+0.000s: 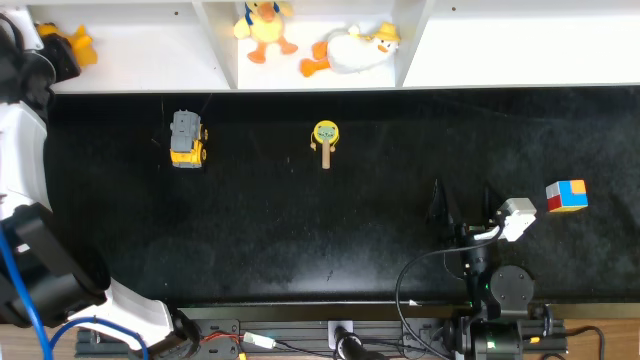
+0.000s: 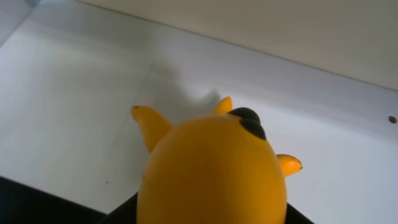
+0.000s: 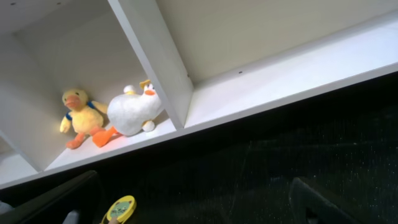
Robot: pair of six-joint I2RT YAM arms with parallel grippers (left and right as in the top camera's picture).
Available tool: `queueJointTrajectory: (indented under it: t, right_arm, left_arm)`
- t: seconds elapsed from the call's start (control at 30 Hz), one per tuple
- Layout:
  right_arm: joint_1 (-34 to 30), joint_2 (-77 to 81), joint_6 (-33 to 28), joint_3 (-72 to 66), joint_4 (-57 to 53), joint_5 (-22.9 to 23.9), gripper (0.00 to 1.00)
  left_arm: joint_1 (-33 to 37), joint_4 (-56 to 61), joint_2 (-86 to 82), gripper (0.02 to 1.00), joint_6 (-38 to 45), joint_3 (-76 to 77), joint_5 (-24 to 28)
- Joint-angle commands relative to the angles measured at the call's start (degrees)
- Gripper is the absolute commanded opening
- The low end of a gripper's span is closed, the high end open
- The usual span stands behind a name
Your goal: Store Toys
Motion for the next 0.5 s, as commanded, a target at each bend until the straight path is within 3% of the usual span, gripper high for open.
queueJointTrajectory:
  t: [0.03,0.5]
  right_arm:
    - [0.39,-0.44,0.02,-0.76,0.26,0.26,0.996]
    - [0.39,-0.44,0.02,-0.76,0.26,0.28,0.996]
  left_arm:
    - [-0.24,-0.66,0.26,0.316,0.09,3.67,-2.29]
    - [-0.24,-5.01,0.28,0.323,-0.22,3.87,-2.29]
